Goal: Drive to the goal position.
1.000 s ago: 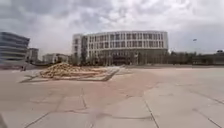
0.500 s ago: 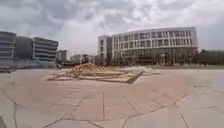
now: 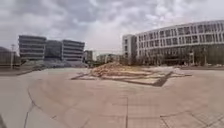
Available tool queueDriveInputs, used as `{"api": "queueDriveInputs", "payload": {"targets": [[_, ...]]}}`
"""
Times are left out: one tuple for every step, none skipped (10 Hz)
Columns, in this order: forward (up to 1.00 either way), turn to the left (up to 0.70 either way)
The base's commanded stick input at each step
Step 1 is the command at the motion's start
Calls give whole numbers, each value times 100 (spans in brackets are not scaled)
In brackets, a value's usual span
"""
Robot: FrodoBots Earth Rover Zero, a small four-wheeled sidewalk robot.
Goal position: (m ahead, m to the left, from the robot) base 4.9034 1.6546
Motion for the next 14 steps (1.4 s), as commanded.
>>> {"api": "queueDriveInputs", "payload": {"targets": [[70,2],[70,2],[70,3],[70,3],[70,3],[70,1],[70,2],[70,13],[70,26],[70,35],[70,35],[70,35],[70,28],[70,8]]}}
